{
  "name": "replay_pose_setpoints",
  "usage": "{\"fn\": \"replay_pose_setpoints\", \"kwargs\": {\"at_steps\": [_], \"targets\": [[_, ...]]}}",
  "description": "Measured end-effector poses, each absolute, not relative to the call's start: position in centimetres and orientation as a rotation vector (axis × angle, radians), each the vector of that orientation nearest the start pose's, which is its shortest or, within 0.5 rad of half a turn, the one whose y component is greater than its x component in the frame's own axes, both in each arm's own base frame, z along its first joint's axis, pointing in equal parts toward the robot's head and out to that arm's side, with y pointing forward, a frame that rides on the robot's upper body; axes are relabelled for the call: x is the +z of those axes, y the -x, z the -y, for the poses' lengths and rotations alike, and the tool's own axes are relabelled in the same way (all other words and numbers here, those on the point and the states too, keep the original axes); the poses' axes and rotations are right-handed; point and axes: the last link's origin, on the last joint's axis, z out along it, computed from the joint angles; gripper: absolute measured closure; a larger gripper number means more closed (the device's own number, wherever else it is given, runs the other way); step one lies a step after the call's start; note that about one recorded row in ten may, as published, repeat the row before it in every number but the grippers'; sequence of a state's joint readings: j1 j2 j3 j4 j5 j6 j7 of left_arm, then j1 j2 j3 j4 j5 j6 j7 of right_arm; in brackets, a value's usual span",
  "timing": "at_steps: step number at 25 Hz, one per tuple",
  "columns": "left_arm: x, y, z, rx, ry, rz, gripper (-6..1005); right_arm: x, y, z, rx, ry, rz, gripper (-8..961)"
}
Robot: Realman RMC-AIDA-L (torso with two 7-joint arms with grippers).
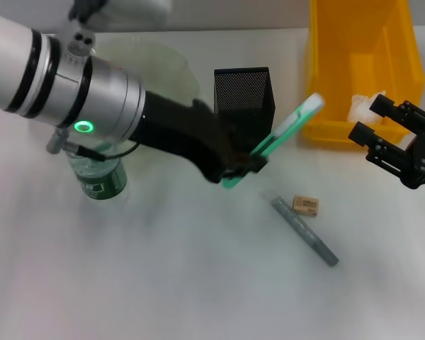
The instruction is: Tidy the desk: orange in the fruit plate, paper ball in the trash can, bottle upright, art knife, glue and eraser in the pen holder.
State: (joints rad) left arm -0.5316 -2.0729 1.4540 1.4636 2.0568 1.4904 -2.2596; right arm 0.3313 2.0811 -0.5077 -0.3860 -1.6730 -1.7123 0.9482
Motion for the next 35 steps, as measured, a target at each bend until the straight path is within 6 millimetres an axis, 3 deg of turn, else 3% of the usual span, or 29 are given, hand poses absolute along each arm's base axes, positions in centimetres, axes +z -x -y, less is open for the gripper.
{"fn": "replay_pose_setpoints", "kwargs": {"at_steps": [8,15,23,28,35], "targets": [[-1.6,9.5,-33.5,-0.455,2.874,0.268,802,0.7,-30.3,-26.4,1.161,2.255,-0.539,268],[-1.3,10.4,-35.2,-0.736,2.634,0.294,802,0.2,-30.1,-26.4,1.18,2.255,-0.556,268],[-3.3,12.7,-35.5,-0.716,2.471,0.366,802,-0.7,-29.7,-26.3,1.211,2.256,-0.597,268],[-5.3,13.1,-35.2,-0.7,2.462,0.374,801,-1.0,-29.7,-26.4,1.212,2.256,-0.61,268],[-6.1,13.7,-35.2,-0.784,2.43,0.436,801,-1.2,-29.8,-26.4,1.205,2.25,-0.634,268]]}}
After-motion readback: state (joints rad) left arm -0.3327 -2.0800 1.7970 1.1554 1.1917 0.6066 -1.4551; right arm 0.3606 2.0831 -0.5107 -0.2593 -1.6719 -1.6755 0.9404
